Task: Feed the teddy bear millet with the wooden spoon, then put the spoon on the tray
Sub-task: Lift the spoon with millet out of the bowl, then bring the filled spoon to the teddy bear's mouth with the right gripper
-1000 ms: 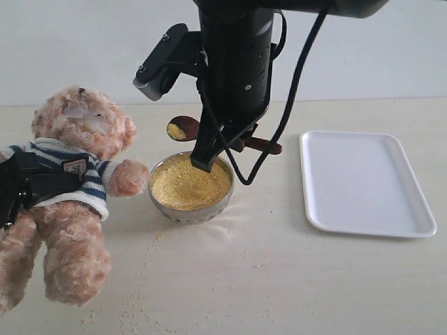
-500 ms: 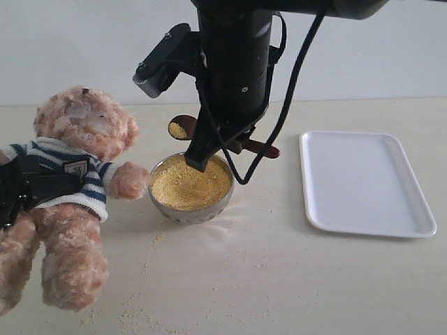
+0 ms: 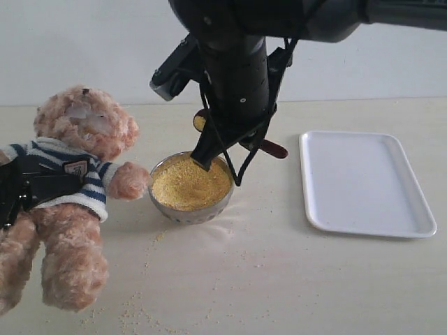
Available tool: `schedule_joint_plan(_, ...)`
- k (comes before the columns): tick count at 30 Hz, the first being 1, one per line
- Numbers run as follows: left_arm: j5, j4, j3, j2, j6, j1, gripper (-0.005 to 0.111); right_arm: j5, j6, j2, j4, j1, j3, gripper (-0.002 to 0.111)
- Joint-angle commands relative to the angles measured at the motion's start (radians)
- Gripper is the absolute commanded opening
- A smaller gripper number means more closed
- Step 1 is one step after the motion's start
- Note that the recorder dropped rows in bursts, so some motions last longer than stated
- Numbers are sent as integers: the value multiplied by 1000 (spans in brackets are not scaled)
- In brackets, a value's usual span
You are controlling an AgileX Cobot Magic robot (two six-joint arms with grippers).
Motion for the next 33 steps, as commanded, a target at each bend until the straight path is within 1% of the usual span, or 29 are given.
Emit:
schedule_joint_plan(1, 11, -19, -2, -3, 9, -9, 5, 2, -6, 30, -26, -1, -1, 0)
schedule_joint_plan(4, 11, -19, -2, -3, 9, -9, 5, 2, -36, 41, -5, -1, -1, 0)
schedule_joint_plan(6, 11, -19, -2, -3, 9, -9, 5, 2, -129, 59, 12, -1, -1, 0)
schedule_joint_plan(8, 11, -19, -2, -3, 9, -9, 5, 2, -170, 67, 7, -1, -1, 0)
schedule_joint_plan(10, 11, -19, -2, -3, 9, -9, 5, 2, -155, 67, 7, -1, -1, 0)
schedule_joint_plan(12, 11, -19, -2, -3, 9, -9, 5, 2, -185, 67, 7, 1, -1, 0)
schedule_joint_plan(14, 11, -19, -2, -3, 9, -9, 5, 2, -149, 55, -1, 8, -1, 0)
schedule_joint_plan(21, 11, -19, -2, -3, 9, -9, 5, 2, -144, -123, 35, 8, -1, 0)
schedule_joint_plan(23, 11, -19, -2, -3, 9, -9, 5, 2, -144, -166, 79, 8, -1, 0)
schedule_joint_plan(28, 11, -19, -2, -3, -8, -9, 5, 2, -153, -187, 288, 8, -17, 0)
schedule_joint_plan(30, 11, -19, -2, -3, -26, -9, 5, 2, -155, -187, 328, 8, -17, 0)
schedule_joint_plan(33, 11, -19, -2, -3, -57, -9, 5, -59, -171, -187, 377, 11, -17, 0)
